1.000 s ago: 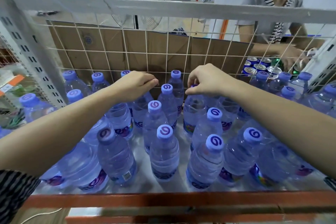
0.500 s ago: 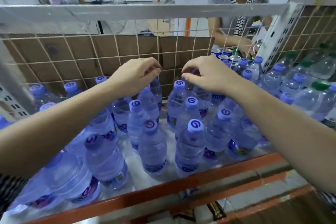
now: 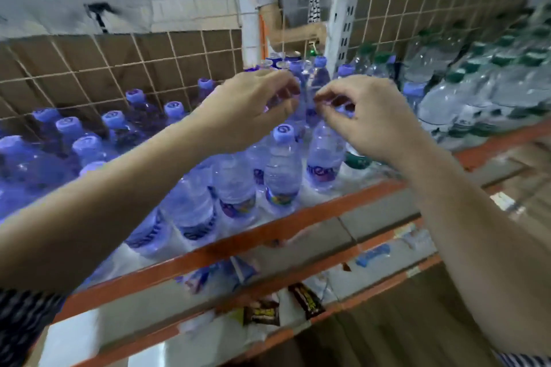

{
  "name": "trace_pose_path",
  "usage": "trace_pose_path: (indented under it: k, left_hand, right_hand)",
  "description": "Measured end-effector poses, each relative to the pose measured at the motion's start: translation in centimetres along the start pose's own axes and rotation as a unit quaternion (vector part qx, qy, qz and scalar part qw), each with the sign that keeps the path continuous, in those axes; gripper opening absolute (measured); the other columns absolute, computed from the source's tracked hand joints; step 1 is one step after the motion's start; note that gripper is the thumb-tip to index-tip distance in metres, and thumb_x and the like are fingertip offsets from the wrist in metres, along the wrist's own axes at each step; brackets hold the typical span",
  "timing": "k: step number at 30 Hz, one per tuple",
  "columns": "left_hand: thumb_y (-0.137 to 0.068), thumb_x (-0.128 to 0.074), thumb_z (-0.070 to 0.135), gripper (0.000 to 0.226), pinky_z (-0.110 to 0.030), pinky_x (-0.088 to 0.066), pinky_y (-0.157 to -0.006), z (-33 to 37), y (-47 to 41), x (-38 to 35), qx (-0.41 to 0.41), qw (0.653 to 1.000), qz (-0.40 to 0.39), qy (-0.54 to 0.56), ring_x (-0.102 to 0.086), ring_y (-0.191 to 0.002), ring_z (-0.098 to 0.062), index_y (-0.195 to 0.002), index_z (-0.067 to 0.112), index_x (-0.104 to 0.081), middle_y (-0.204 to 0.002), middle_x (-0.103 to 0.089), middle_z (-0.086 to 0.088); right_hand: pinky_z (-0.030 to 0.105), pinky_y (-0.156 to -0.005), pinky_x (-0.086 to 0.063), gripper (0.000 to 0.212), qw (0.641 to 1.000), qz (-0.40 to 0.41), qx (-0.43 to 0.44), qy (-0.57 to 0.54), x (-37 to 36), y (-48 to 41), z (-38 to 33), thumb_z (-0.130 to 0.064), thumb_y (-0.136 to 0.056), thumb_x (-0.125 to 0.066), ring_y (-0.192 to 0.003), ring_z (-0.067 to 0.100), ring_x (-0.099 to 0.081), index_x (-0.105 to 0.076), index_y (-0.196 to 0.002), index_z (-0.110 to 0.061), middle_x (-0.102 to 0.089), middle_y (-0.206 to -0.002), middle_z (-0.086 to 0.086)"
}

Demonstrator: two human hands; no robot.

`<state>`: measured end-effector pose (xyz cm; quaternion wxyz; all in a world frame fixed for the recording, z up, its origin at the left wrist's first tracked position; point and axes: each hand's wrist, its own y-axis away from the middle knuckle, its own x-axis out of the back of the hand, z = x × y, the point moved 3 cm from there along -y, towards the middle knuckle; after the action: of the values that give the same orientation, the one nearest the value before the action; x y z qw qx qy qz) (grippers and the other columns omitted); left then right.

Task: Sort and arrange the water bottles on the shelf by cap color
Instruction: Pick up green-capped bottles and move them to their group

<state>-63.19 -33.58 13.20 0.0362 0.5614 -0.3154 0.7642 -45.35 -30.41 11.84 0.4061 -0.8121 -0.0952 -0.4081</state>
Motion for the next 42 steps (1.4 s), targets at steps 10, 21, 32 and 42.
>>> trace_pose_path:
  k: [10, 21, 32, 42]
  left_hand:
    - [-0.097, -0.055, 0.023, 0.027, -0.034, -0.045, -0.092, 12.7, -6.1, -13.8, 0.114, 0.983, 0.080, 0.116, -0.059, -0.112, -0.022, -0.121, 0.012, -0.062, -0.118, -0.066, -0.004]
    - [-0.097, -0.055, 0.024, 0.028, -0.021, -0.039, -0.091, 12.5, -10.9, -18.7, 0.177, 0.966, 0.164, 0.097, -0.056, -0.112, -0.019, -0.122, 0.011, -0.061, -0.119, -0.064, -0.002]
    - [-0.093, -0.057, 0.018, 0.026, -0.019, -0.035, -0.090, 7.9, -15.9, -17.6, 0.234, 0.925, 0.299, -0.006, -0.054, -0.103, -0.024, -0.116, 0.007, -0.062, -0.108, -0.064, -0.006]
    - [-0.095, -0.060, 0.033, 0.032, -0.016, -0.037, -0.066, 6.6, -16.6, -21.3, 0.407, 0.828, 0.377, 0.079, -0.050, -0.063, -0.003, -0.121, 0.015, -0.055, -0.085, -0.059, 0.016]
  right_hand:
    - [0.039, -0.081, -0.052, 0.014, 0.993, 0.003, -0.118, -0.016, 8.7, 11.1, 12.5, -0.014, -0.090, -0.066, -0.085, 0.017, -0.066, -0.074, -0.100, -0.010, -0.072, -0.092, 0.003]
    - [0.032, -0.084, -0.056, 0.018, 0.985, -0.001, -0.148, -0.093, 6.6, 10.1, 20.8, -0.011, -0.091, -0.065, -0.087, 0.013, -0.067, -0.072, -0.108, -0.008, -0.072, -0.098, 0.002]
    - [0.016, -0.074, -0.050, 0.014, 0.989, 0.009, -0.039, -0.139, 7.4, -0.8, 24.5, -0.012, -0.091, -0.063, -0.076, 0.008, -0.063, -0.073, -0.101, -0.009, -0.070, -0.089, 0.002]
    - [0.036, -0.095, -0.048, 0.042, 0.959, -0.270, 0.075, 0.039, 5.3, -13.9, 28.9, -0.037, -0.093, -0.061, -0.108, 0.021, -0.060, -0.058, -0.128, -0.014, -0.064, -0.120, 0.007]
